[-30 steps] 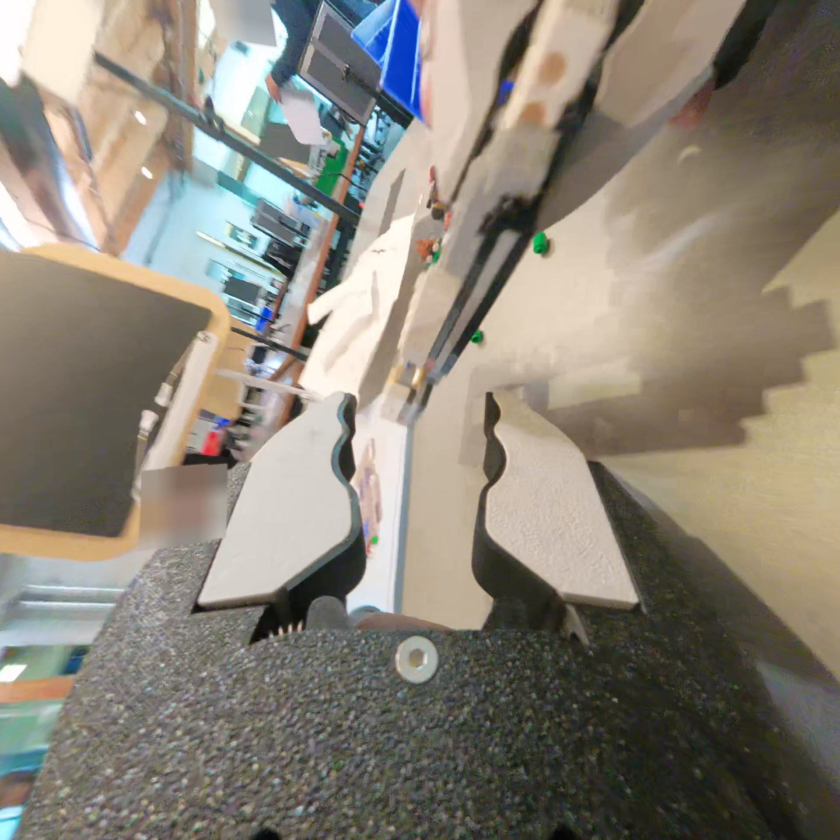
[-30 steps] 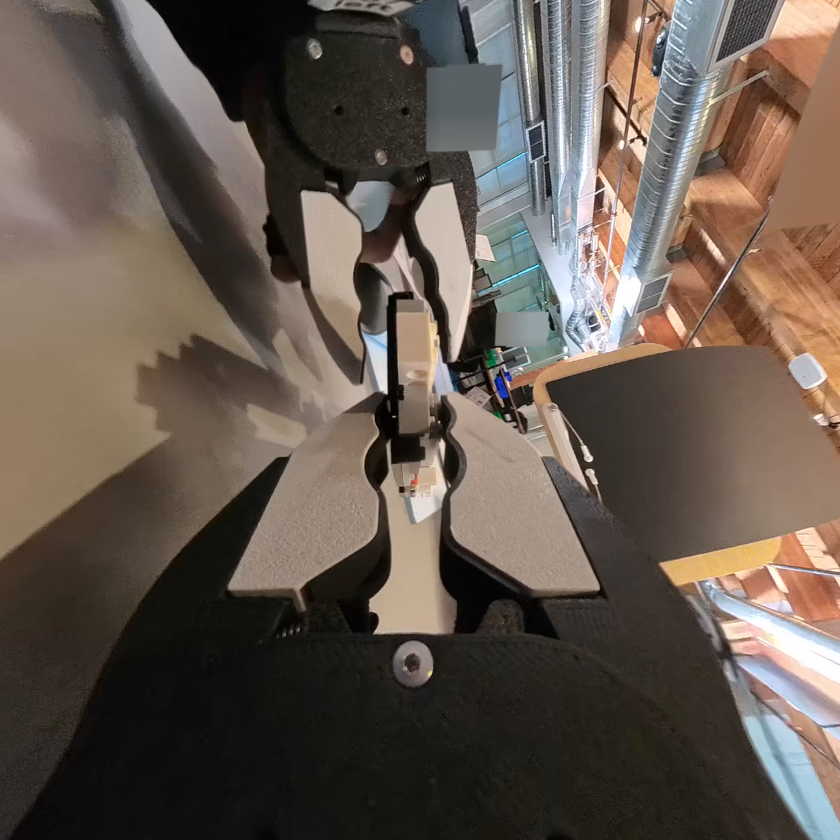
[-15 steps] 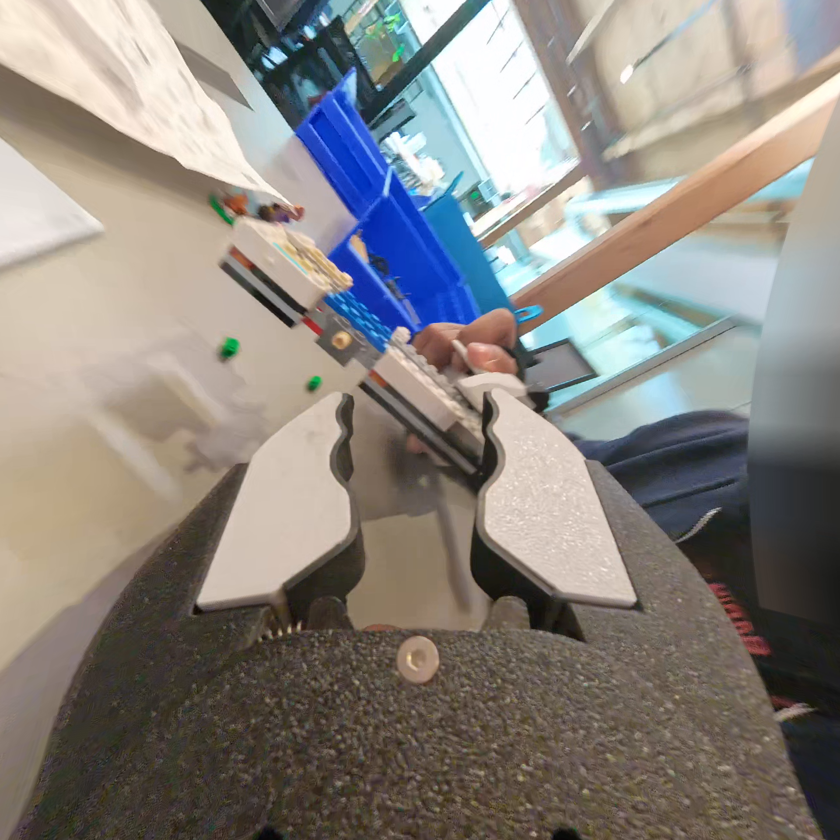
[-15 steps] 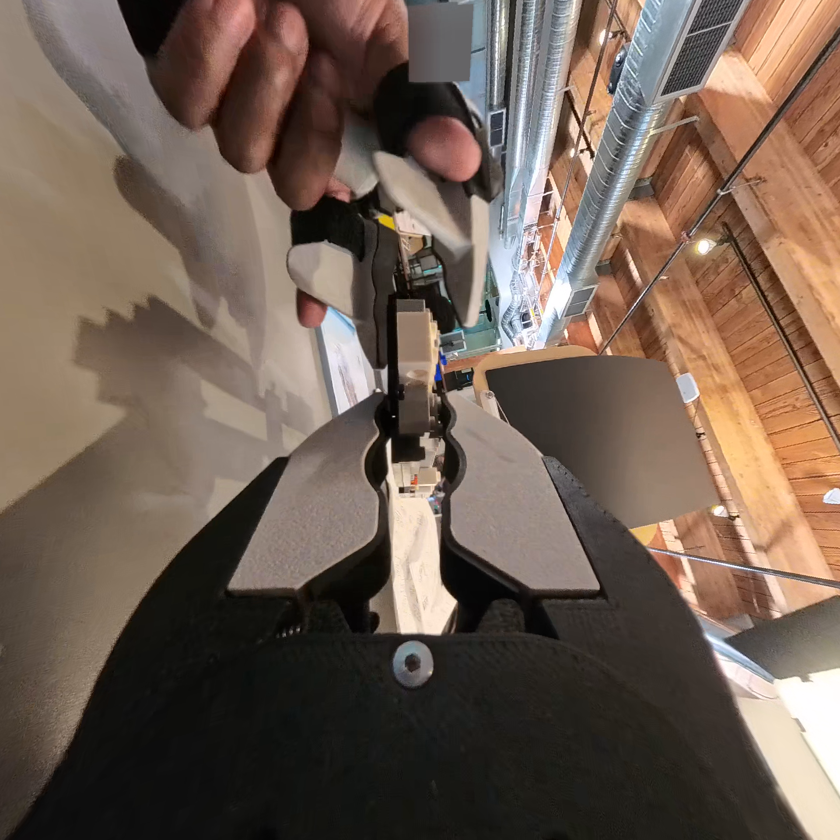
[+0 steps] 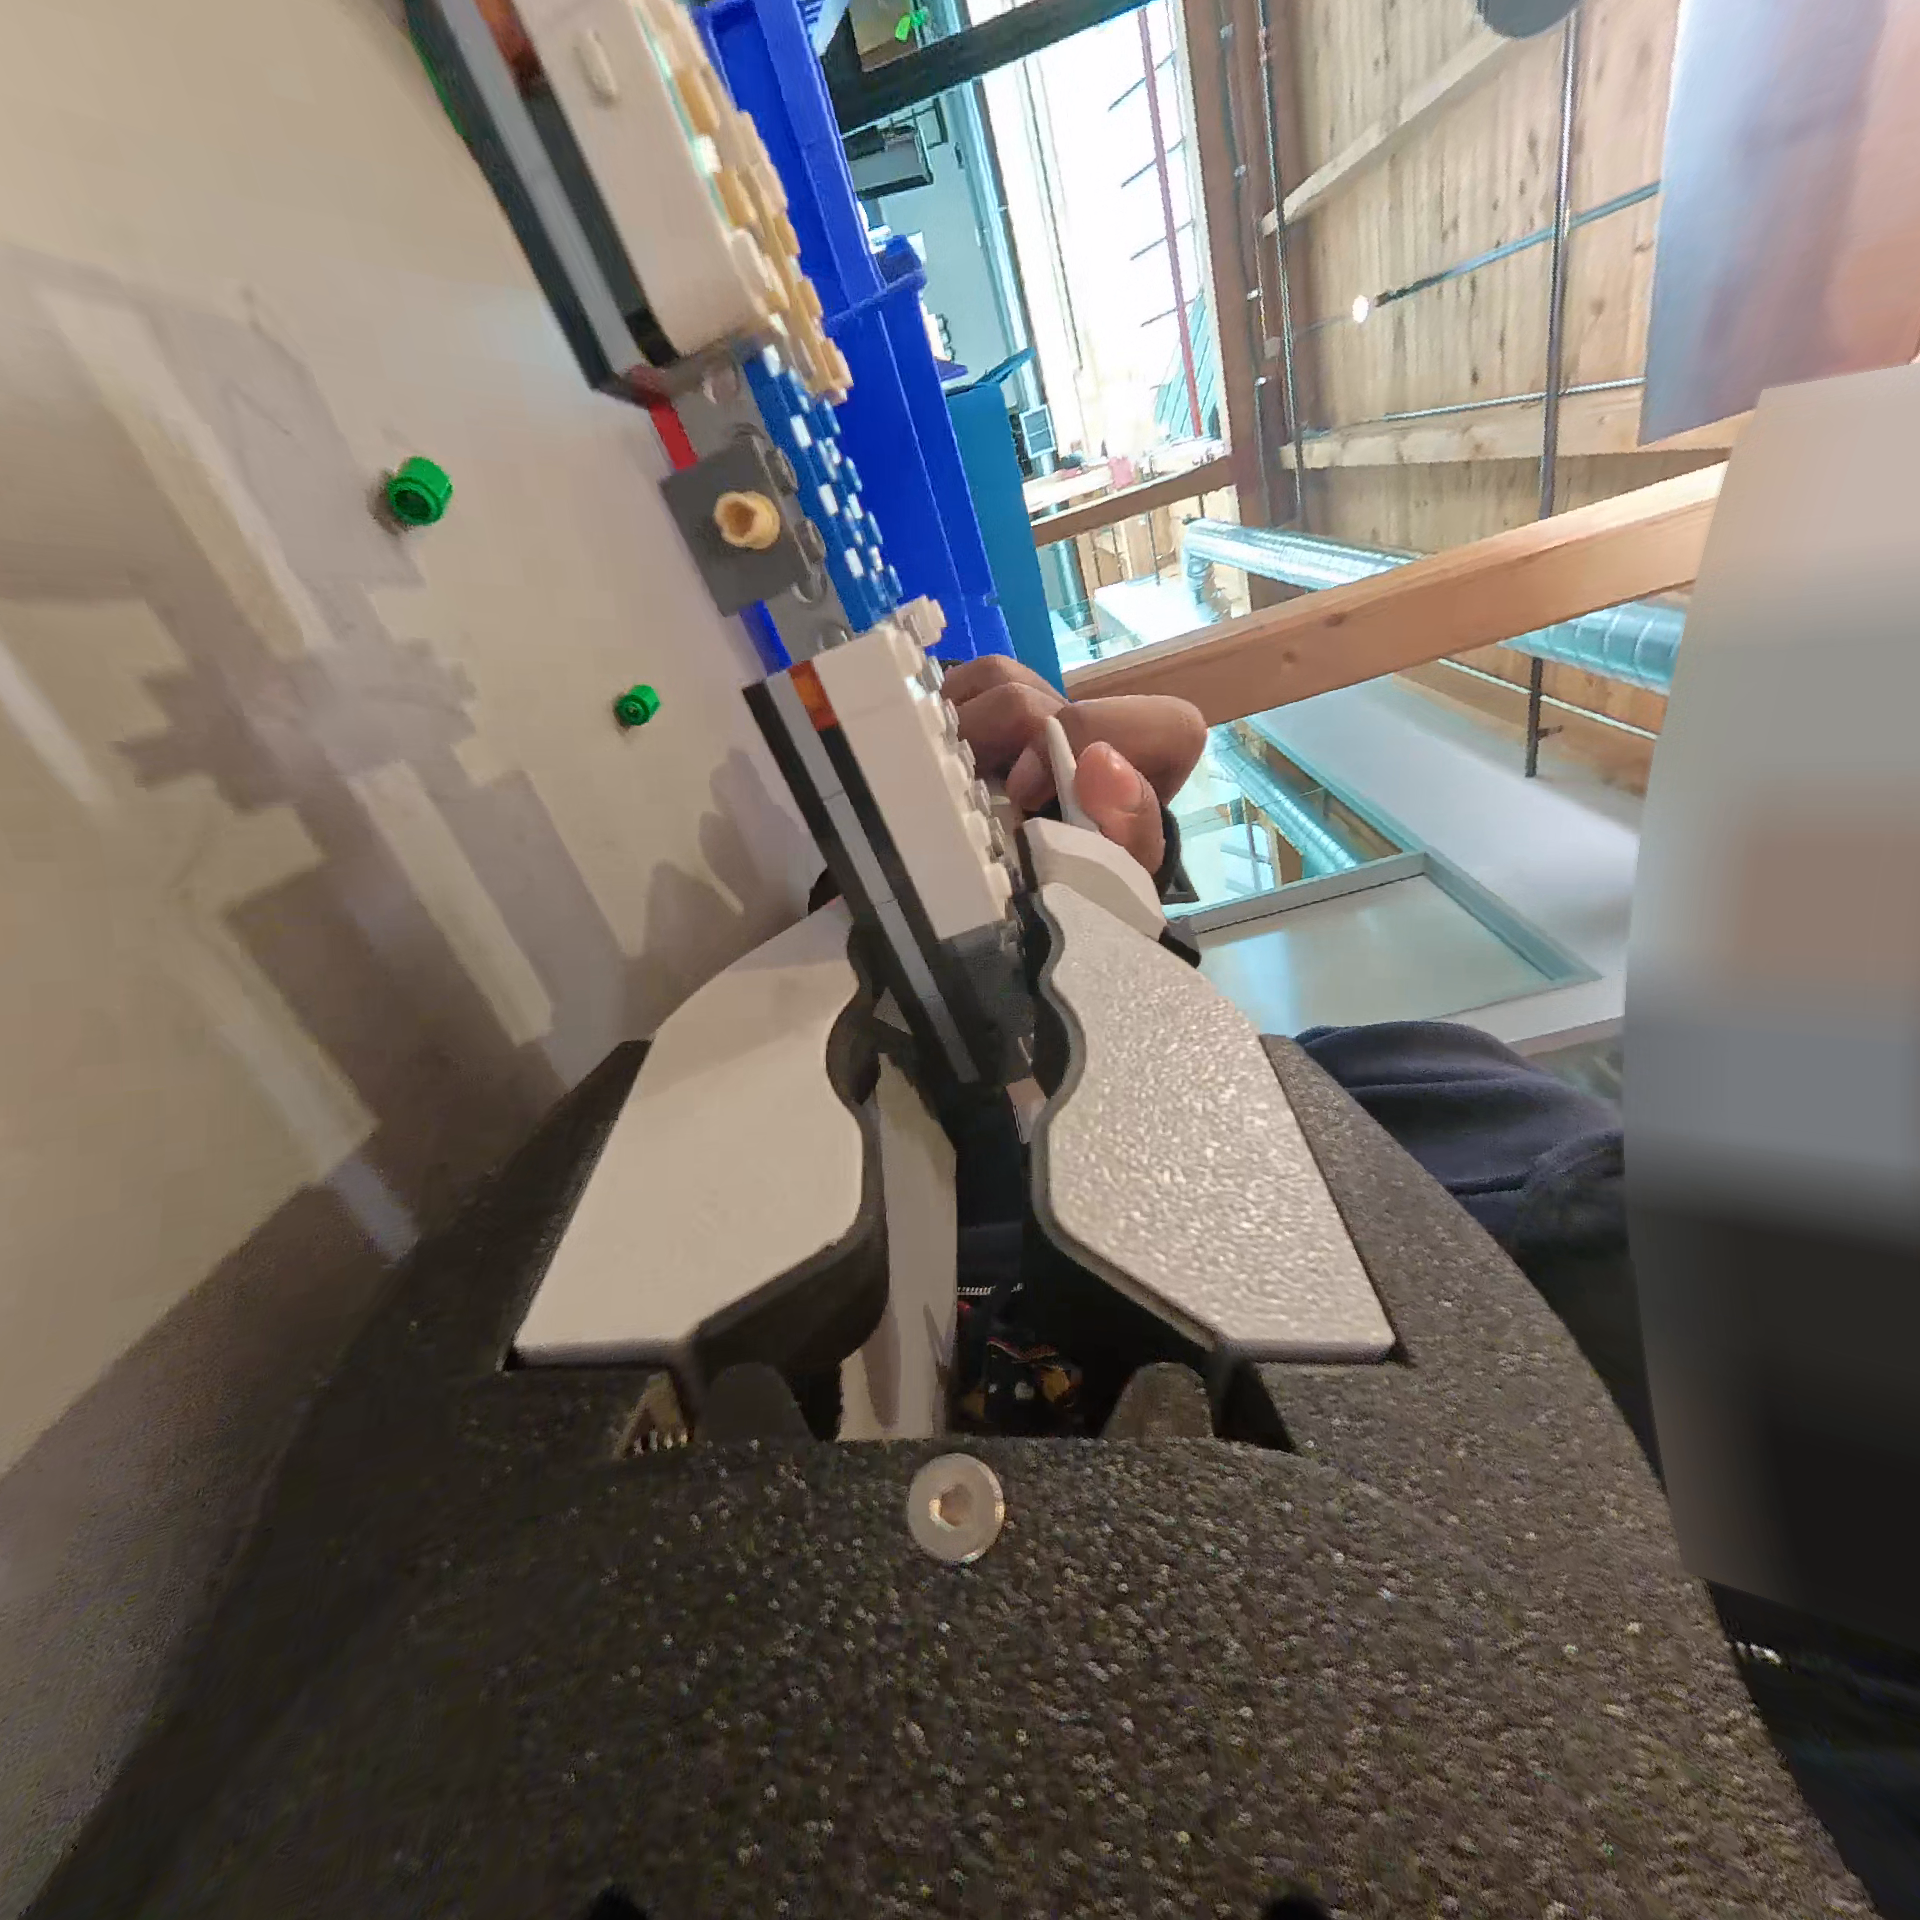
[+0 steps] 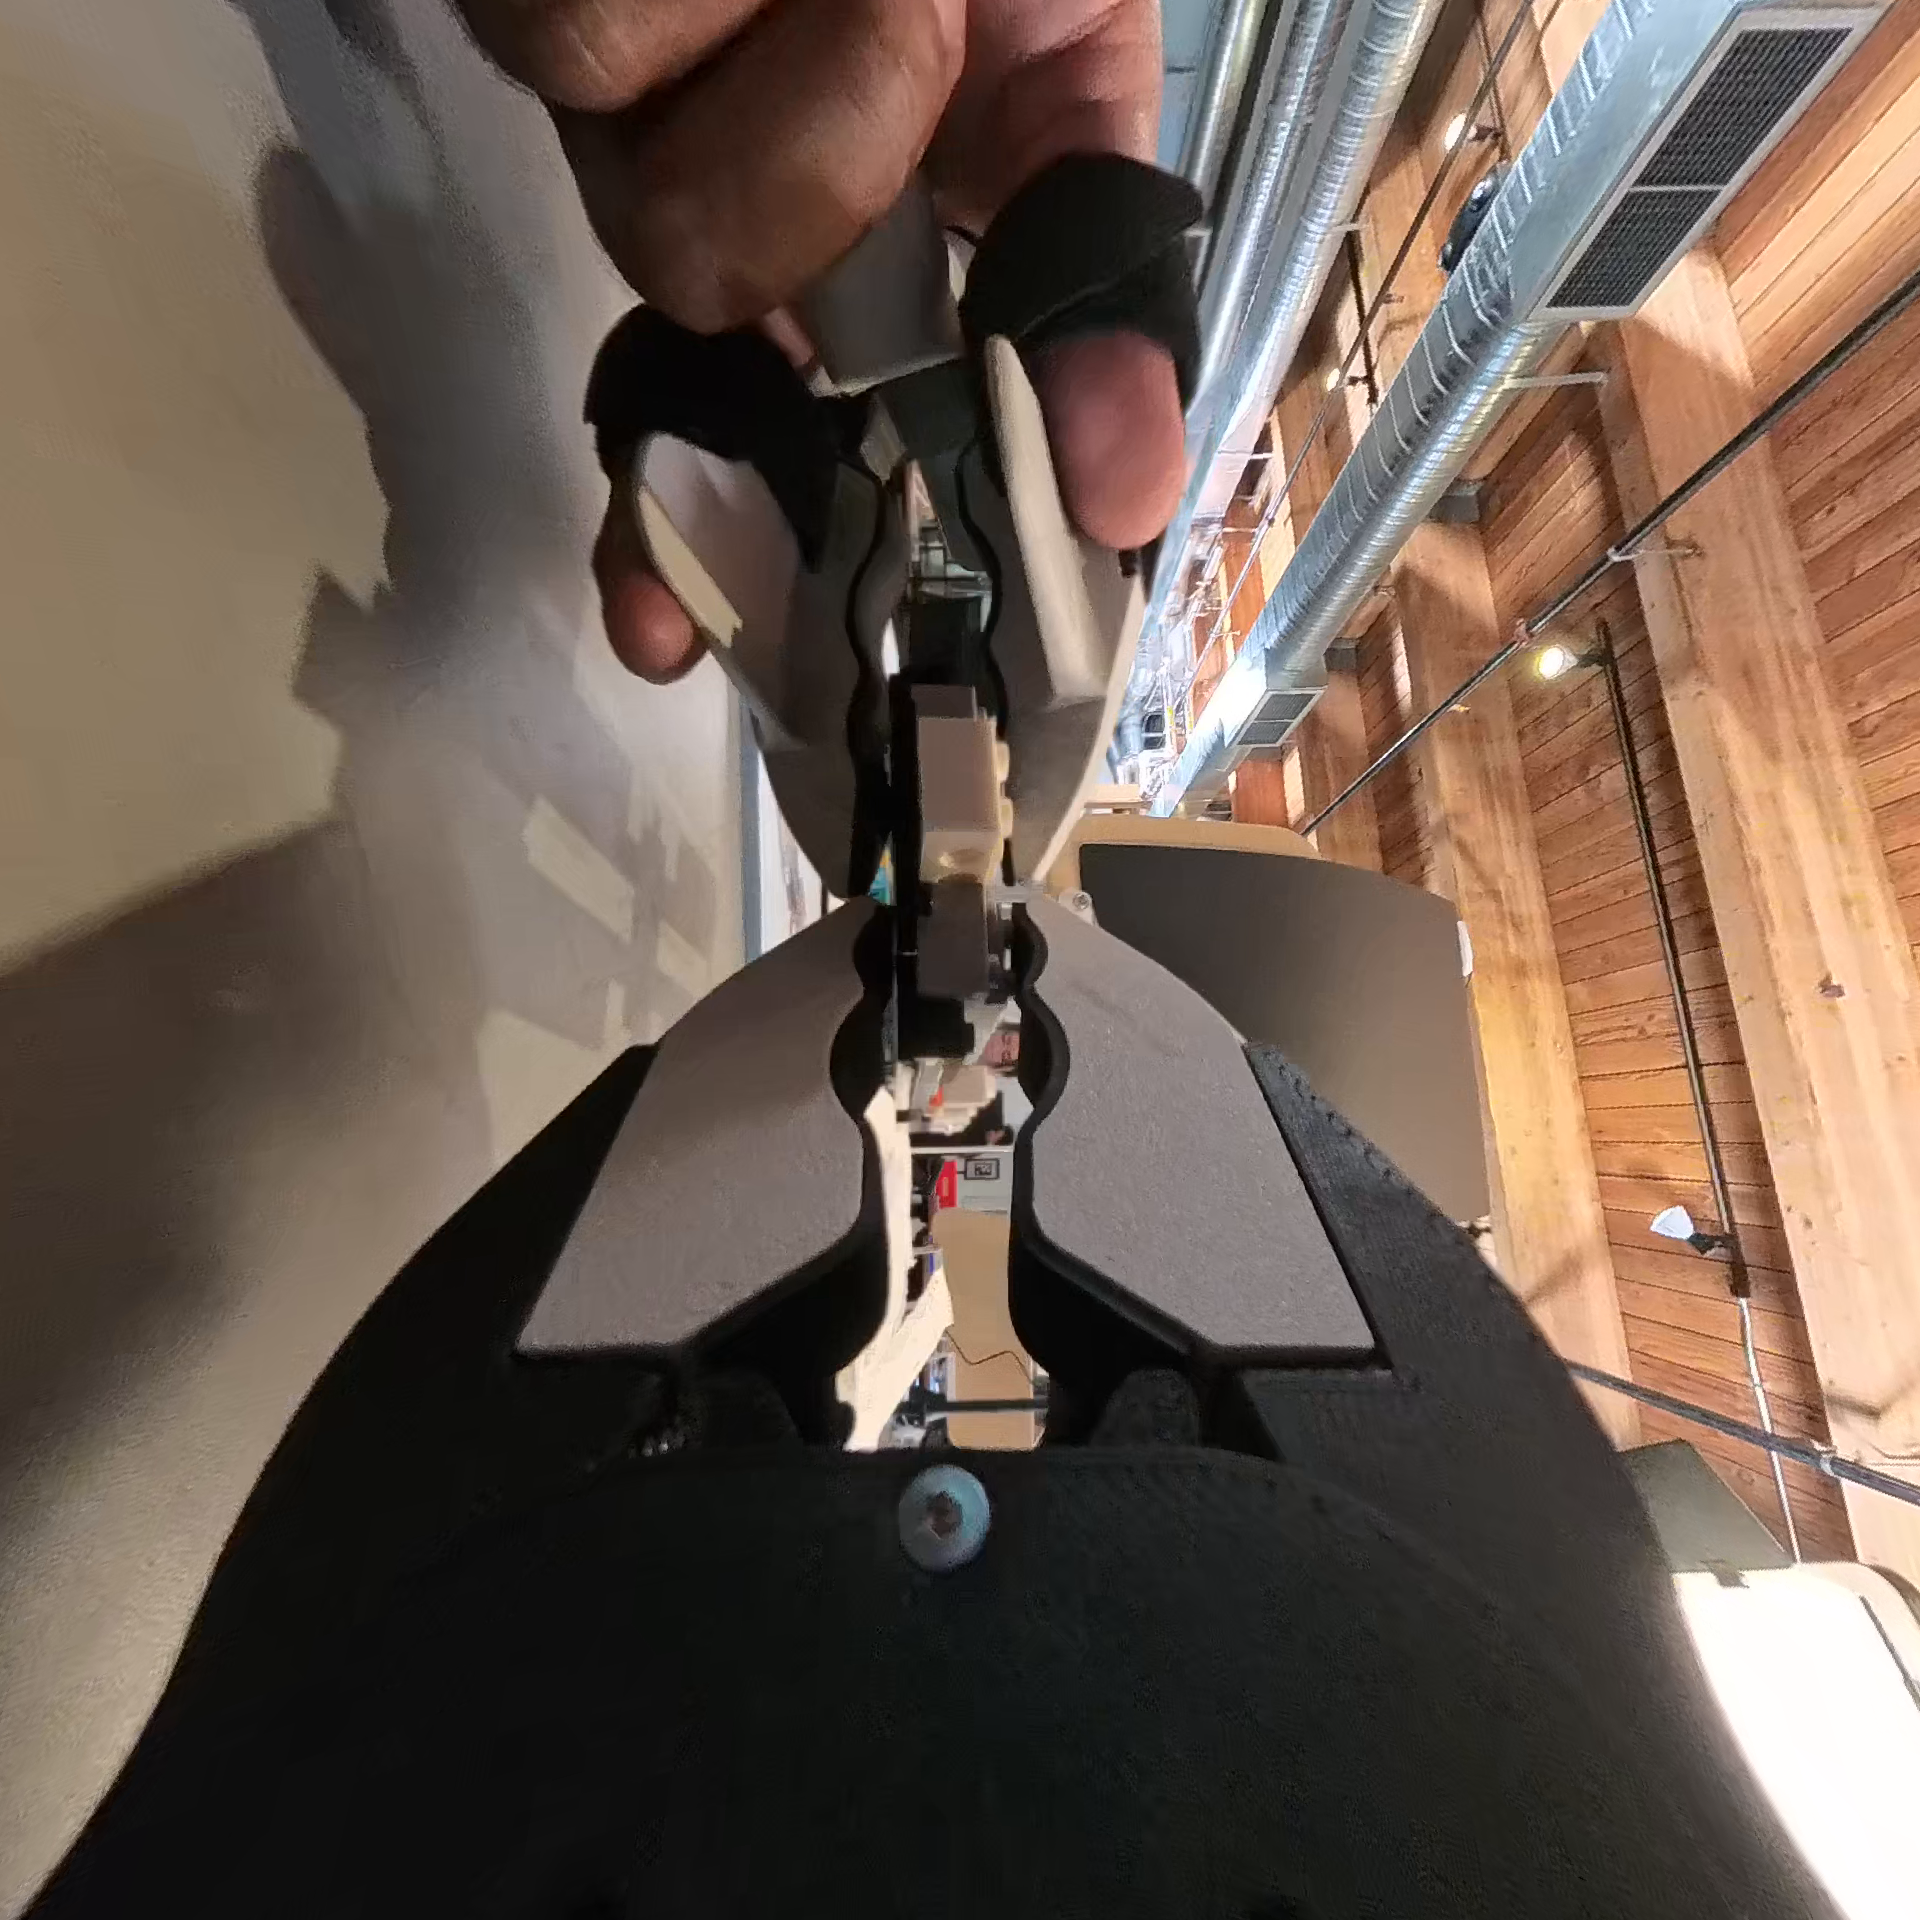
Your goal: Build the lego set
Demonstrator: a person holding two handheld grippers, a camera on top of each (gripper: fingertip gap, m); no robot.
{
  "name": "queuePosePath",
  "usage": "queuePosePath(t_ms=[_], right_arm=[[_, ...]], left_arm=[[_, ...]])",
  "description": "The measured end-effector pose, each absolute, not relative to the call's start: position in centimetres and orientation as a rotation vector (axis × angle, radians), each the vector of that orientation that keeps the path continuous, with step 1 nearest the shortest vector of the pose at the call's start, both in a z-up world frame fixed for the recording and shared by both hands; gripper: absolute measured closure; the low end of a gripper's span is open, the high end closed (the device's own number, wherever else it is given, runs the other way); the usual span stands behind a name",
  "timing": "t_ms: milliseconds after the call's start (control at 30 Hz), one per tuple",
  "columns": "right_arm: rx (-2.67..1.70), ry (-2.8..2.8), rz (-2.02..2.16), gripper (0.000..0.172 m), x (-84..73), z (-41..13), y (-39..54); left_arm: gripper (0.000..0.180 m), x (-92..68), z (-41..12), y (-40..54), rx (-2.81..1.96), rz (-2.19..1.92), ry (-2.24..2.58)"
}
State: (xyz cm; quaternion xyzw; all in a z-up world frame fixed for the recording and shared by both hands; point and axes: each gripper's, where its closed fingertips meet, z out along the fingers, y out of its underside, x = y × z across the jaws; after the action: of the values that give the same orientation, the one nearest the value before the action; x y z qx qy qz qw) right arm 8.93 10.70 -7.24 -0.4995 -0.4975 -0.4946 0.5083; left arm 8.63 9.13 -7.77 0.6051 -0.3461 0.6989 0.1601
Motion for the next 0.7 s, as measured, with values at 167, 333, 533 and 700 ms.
queuePosePath(t_ms=[167,333,533,700], right_arm=[[-1.278,-1.174,-1.147,0.14,9.5,-7.5,10.8],[-1.361,-1.136,-1.097,0.139,10.5,-7.5,10.4],[-1.717,-0.803,-0.875,0.144,15.6,-7.9,9.4],[-2.048,-0.69,-0.699,0.147,18.7,-11.6,8.4]], left_arm=[[0.155,9.1,-8.0,10.2,1.776,2.046,-0.942],[0.156,9.5,-7.6,12.4,1.834,2.159,-0.879],[0.156,9.6,-6.9,14.4,1.858,2.273,-0.781],[0.157,9.7,-7.2,15.1,1.874,2.286,-0.724]])
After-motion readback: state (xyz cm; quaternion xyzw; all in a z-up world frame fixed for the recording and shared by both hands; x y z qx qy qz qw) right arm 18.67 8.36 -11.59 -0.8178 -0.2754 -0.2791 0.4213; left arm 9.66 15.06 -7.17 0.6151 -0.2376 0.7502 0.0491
